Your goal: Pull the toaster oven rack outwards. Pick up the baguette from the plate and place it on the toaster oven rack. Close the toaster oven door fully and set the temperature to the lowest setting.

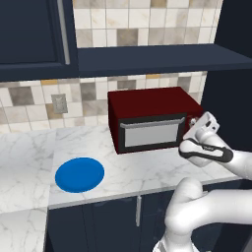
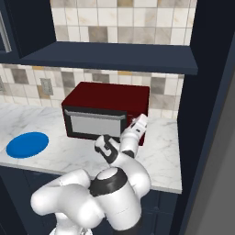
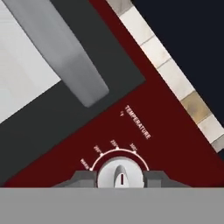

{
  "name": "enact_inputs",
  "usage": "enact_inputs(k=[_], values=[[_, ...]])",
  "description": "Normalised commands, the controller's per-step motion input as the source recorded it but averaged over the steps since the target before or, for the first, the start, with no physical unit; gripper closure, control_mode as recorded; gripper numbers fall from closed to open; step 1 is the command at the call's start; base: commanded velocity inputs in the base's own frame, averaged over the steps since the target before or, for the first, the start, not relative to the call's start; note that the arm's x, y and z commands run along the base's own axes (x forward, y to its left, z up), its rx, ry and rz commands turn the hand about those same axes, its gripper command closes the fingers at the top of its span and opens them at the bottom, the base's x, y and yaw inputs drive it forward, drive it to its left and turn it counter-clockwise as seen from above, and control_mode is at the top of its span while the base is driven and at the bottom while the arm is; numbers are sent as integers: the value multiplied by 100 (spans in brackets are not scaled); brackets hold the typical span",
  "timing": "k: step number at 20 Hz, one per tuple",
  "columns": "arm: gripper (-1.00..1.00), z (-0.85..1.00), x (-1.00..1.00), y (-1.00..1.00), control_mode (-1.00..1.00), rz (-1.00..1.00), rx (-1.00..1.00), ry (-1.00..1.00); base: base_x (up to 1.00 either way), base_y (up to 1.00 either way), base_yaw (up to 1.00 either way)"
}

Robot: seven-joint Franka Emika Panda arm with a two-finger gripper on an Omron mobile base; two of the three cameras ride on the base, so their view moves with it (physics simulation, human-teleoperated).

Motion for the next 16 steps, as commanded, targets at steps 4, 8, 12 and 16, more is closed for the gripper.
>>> enact_inputs(k=[4, 8, 12, 16], values=[[100, -12, 28, 15, -100, 17, -56, 0, 0, 0, 0], [100, -12, 35, 5, -100, 19, -61, 3, 0, 0, 0], [100, -10, 48, 0, -100, 20, -60, 7, 0, 0, 0], [100, -14, 48, 0, -100, 18, -61, 11, 0, 0, 0]])
